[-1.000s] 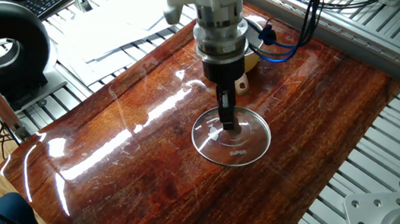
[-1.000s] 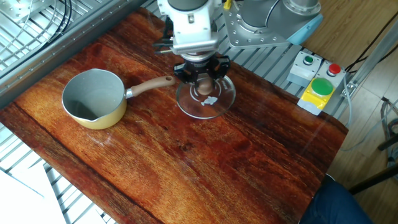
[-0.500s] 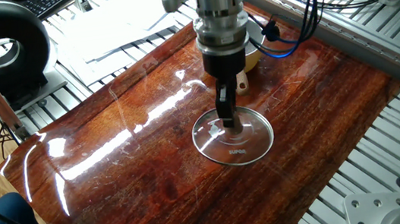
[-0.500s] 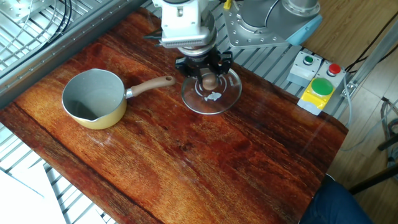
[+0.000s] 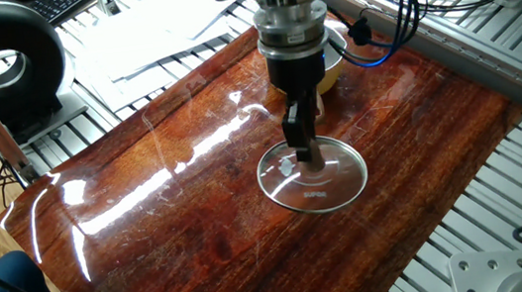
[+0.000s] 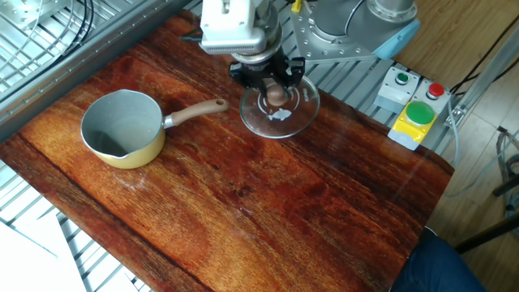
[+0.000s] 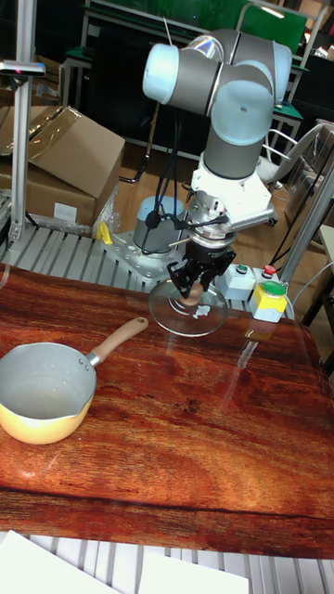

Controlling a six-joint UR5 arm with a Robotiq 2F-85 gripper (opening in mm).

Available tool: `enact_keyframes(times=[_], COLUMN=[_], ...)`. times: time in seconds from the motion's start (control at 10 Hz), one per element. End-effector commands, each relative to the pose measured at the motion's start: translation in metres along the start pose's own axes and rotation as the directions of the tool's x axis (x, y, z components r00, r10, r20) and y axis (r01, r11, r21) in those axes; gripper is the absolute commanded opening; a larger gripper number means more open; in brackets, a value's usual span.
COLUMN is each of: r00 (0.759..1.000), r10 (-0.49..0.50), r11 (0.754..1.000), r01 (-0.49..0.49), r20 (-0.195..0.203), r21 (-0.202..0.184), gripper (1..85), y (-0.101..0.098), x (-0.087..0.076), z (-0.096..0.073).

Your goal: Cover the pot with the lid

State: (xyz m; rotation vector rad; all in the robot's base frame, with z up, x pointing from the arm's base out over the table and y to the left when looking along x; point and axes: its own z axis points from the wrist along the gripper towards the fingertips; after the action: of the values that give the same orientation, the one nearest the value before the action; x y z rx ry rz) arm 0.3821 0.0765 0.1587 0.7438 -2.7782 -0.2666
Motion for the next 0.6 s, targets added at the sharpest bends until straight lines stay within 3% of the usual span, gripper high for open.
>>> enact_keyframes(times=[0.0,0.5], r00=[0.997,0.986], r10=[0.050,0.100], r11=[0.999,0.994], r01=[-0.050,-0.093], r20=[-0.055,-0.131], r21=[0.007,0.057], gripper=[1.3,1.3], y=[0.002,-0.008], x=[0.013,0.033], z=[-0.006,-0.008])
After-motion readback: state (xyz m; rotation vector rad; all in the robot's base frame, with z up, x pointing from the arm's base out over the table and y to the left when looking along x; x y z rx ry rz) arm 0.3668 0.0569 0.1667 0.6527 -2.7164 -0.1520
